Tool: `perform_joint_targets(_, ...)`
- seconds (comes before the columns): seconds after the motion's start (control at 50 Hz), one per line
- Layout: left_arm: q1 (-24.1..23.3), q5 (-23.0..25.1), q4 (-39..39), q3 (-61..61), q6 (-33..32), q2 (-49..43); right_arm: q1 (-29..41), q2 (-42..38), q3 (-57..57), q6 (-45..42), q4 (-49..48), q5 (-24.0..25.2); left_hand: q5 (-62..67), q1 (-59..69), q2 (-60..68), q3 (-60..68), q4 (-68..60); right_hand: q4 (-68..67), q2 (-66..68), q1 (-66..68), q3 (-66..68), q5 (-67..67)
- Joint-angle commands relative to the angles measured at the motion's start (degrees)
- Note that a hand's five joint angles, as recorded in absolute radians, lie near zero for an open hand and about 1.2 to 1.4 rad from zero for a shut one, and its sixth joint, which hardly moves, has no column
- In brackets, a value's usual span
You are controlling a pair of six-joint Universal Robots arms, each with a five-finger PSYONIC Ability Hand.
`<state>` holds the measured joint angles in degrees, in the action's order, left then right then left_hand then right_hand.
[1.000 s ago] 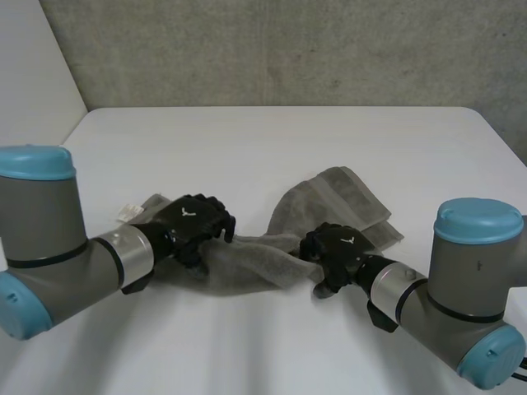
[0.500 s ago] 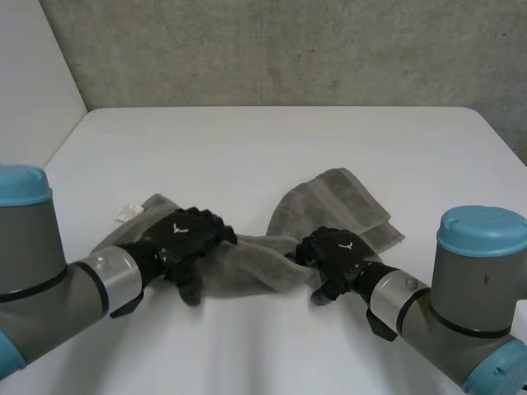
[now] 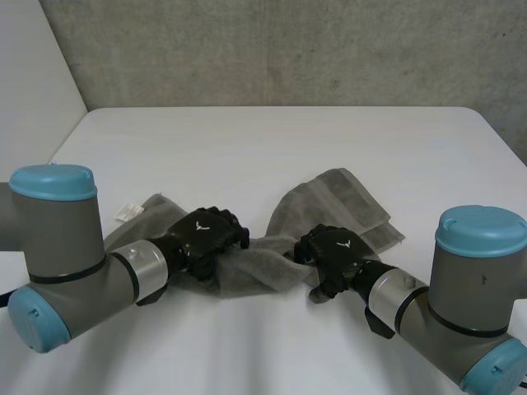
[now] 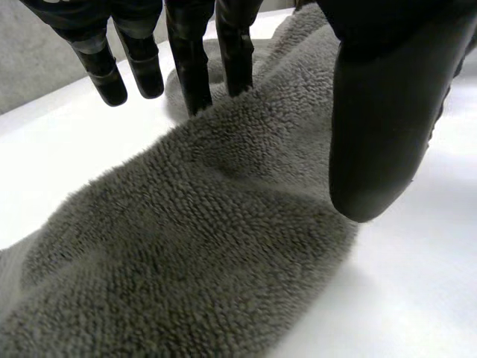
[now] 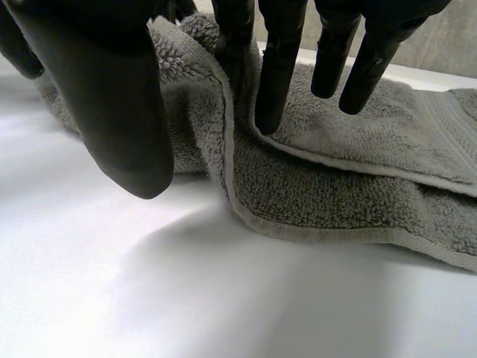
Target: Fold the towel.
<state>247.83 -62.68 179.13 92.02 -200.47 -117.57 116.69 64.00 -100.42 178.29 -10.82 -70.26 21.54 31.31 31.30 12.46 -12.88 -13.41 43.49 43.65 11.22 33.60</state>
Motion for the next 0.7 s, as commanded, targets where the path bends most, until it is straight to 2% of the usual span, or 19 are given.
perform_joint_targets(0.02,0.81,-0.07,-0.53,2.63,-0.18,3.21,0.03,-0.11,0.14,-0.05,0.01,0.03,3.72,3.94,3.95,-2.46,2.88,3.41,0.40,0.25,-1.22,0.30)
perform_joint_targets(0.4,2.92,0.02,-0.89,12.57,-0.18,13.51,0.47,-0.37,-0.04,-0.57,-0.87,-0.14,4.41,4.64,4.65,-2.46,2.88,3.41,1.74,1.59,-1.22,1.64)
perform_joint_targets(0.6,4.07,0.28,-0.18,12.92,-0.18,12.28,1.00,-0.63,0.40,-0.57,-1.57,-0.32,4.24,4.47,4.48,-2.46,2.88,3.41,1.91,1.76,-1.22,1.81)
perform_joint_targets(0.7,3.72,0.19,1.83,10.21,-0.18,7.28,1.26,-1.25,0.32,-0.57,-2.37,-0.58,3.24,3.46,3.47,-2.46,2.88,3.41,2.08,1.93,-1.22,1.98)
